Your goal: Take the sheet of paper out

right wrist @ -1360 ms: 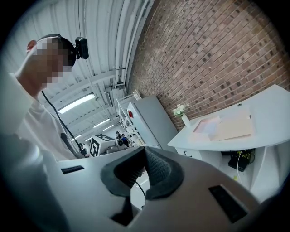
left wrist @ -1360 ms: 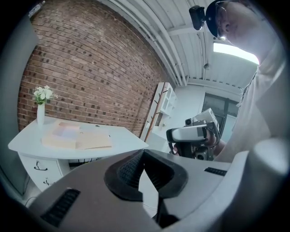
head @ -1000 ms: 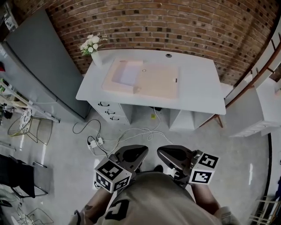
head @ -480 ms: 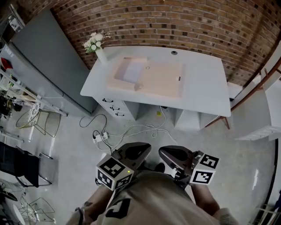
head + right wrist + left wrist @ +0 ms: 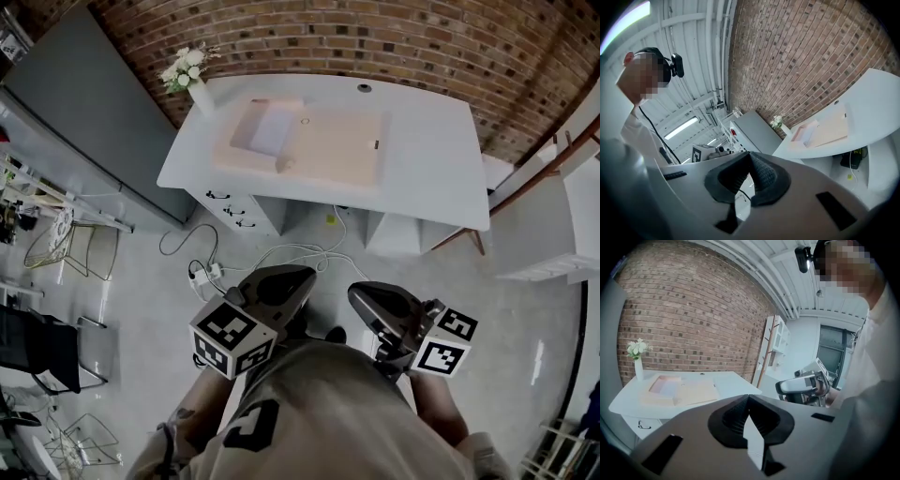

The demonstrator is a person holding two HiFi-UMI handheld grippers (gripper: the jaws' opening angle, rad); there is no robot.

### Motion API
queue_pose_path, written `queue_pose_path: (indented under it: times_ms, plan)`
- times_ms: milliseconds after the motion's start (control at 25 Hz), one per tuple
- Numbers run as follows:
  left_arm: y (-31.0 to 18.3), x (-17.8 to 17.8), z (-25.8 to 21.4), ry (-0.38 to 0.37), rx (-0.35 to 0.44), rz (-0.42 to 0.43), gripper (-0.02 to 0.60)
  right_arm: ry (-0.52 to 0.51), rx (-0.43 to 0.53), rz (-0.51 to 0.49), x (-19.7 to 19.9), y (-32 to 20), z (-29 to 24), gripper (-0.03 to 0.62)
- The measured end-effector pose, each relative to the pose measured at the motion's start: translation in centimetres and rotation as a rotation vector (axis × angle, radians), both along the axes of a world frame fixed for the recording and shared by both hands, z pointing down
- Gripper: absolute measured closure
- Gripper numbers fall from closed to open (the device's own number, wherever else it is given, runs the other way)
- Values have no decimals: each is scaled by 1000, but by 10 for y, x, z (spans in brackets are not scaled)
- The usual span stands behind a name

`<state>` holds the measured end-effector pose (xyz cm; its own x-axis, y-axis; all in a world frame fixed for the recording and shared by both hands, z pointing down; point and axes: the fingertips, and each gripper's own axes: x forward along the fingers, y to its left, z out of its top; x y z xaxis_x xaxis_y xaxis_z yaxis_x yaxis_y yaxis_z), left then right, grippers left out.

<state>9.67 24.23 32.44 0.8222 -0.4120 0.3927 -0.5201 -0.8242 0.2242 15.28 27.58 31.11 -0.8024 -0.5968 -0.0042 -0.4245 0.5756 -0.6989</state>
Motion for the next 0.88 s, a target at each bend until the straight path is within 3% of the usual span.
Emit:
queue_pose_path:
  times_ms: [400,560,880]
  plan:
    - [-48,-44,5,27,-12,-48,568,44,-15,-1,-25,-34,4,570]
    - [-57,-48,17,11,-15,-13,568,61,-29,-5,-39,-51,10,569]
    - [-83,-55,24,53,-49,33,568,109,-58,10,-54,-83,15,569]
